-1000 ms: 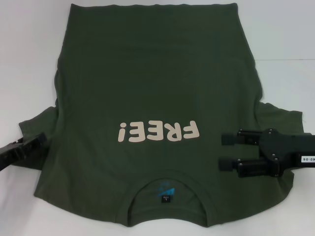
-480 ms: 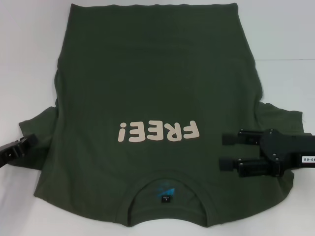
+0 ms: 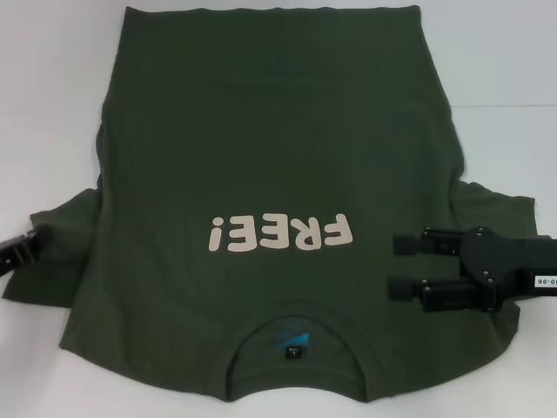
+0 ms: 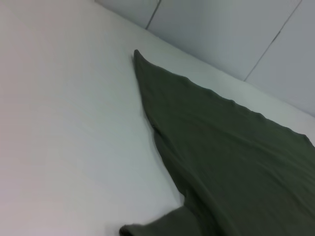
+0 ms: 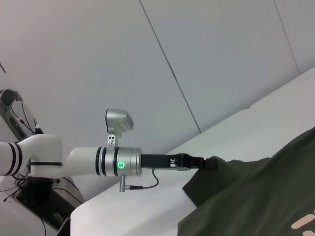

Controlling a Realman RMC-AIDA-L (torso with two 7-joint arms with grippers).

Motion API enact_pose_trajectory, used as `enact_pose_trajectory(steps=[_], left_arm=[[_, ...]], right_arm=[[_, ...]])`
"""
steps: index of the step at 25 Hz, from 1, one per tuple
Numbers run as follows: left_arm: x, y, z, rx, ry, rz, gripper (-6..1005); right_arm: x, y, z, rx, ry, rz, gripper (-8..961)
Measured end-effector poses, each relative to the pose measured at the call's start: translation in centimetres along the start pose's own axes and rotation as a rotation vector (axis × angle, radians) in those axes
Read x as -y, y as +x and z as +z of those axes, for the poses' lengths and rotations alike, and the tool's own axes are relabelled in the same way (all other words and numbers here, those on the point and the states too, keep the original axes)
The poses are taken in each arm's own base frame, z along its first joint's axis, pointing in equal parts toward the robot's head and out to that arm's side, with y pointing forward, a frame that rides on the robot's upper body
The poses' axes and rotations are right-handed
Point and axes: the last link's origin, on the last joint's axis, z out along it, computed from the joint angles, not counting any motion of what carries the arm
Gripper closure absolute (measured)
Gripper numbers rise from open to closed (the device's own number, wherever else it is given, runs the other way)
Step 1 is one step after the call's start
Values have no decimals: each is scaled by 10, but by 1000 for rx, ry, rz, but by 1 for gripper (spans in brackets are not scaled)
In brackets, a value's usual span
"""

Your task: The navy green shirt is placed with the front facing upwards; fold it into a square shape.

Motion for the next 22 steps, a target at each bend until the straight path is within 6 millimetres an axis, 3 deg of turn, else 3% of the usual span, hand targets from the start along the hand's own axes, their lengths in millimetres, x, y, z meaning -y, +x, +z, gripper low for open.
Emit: enact_pose_trajectory(steps=[11,22], left_arm=[[18,22,3,-34,127,51,997],[20,41,10,-61,172,112,996]], right_arm=[[-1,1,3,14,-6,11,51],[-1,2,3,24,-3,17,50]])
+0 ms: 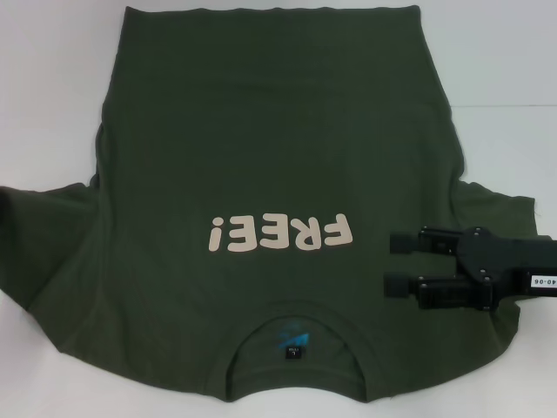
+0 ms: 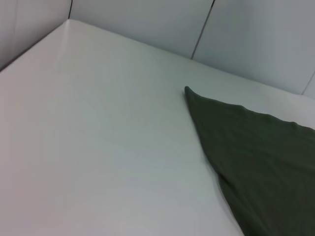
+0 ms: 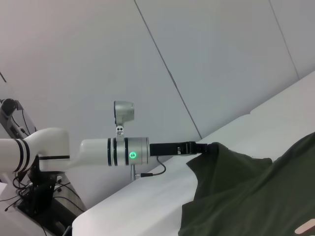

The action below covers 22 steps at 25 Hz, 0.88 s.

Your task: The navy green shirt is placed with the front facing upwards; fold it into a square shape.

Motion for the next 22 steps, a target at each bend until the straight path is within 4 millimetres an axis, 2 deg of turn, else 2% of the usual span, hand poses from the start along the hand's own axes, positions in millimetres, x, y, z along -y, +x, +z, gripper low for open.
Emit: enact_pose_trajectory(steps=[15,22], left_arm=[[-6,16,0,-27,-38,35,997],[-25,12,-8,-1,-202,13,996]], right_arm=[[0,1,1,3,-5,4,49],[0,2,1,4,-5,7,49]])
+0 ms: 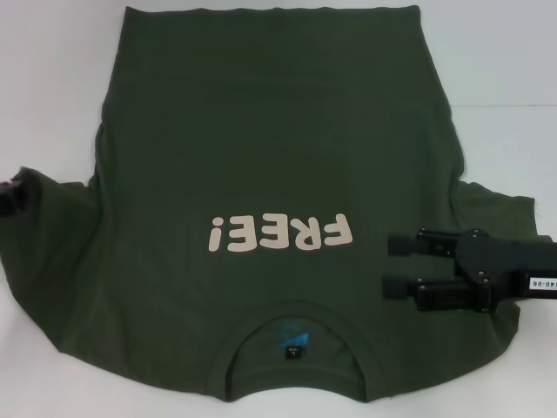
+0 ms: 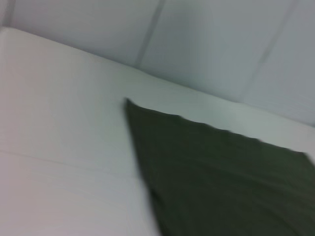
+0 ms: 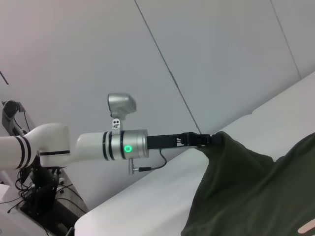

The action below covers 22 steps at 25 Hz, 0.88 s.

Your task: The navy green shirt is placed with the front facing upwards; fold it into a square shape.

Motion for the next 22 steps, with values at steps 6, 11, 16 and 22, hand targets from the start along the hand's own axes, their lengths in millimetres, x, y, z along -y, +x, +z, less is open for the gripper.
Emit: enact_pose_trajectory(steps=[6,11,16,22], left_arm=[[-20,0,-11,22,-165,-49,968],[-37,0,-6,31,-257,-101,939],[-61,-11,11,40,-338,-165,911],[-83,-22,21,43,-410,-195,851]], right_arm=[[0,1,-1,0,2,1,48],[0,0,0,-2,-1,-4,48],[0,0,0,-6,-5,-7,48],[-1,0,0,-9,-13,-9,47]])
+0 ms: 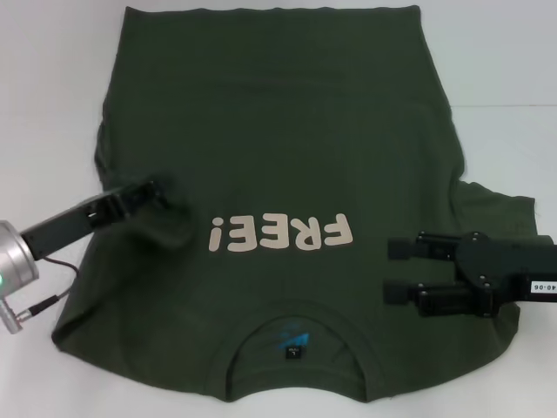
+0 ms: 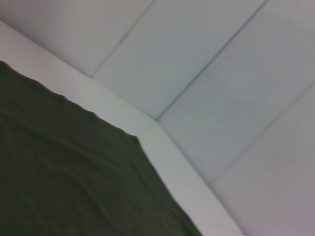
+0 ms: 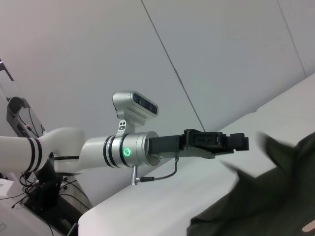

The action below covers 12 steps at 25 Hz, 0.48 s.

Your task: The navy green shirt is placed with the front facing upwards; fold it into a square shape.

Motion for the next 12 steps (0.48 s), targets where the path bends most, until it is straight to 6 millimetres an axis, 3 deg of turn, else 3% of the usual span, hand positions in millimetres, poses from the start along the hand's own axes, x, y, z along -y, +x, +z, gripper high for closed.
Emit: enact_pose_trajectory(steps=[9,12], left_arm=[[-9,2,-2,-47,-68,65,686],[-9,2,-4,-62,-74,73,556]], right_arm=[[0,0,-3,4,5,4,47],[0,0,-3,7,7,8,47]])
